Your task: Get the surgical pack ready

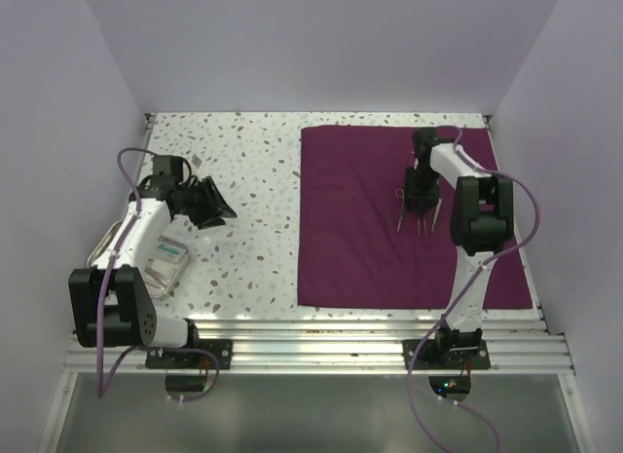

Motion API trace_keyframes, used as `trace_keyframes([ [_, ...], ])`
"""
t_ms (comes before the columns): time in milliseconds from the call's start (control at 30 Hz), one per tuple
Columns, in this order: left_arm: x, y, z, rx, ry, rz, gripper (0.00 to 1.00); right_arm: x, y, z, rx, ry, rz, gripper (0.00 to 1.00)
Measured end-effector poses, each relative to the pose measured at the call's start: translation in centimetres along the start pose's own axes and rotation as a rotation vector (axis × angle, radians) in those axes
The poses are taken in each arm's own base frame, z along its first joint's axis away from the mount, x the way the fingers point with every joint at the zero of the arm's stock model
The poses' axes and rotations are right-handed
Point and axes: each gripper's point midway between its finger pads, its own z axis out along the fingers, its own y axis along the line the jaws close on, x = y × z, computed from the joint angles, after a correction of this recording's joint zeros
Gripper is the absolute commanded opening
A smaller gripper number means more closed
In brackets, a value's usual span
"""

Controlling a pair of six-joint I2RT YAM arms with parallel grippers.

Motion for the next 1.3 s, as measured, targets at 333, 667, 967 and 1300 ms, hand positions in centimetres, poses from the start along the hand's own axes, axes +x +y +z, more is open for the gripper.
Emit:
trace_keyframes([
  [333,1.5,-2.9,0.3,0.079,0.032,0.079,0.44,0.3,-0.7,0.4,0.003,0.008,-0.012,0.03],
  [667,2.6,-8.8,-0.2,0.276,0.026,0.128,0.56,-0.2,-0.4,-3.7,-0.042,-0.042,0.000,0.00],
  [967,3.9,-14.7,-1.3,0.457,0.026,0.141,0.55,3.3,10.8,-16.6,-0.430,-0.252,-0.212,0.00],
  [1300,8.3,-20.9,-1.8,0.597,0.097,0.113,0.51,15.0,20.9,-21.3,-0.792,-0.138,-0.427,0.00],
])
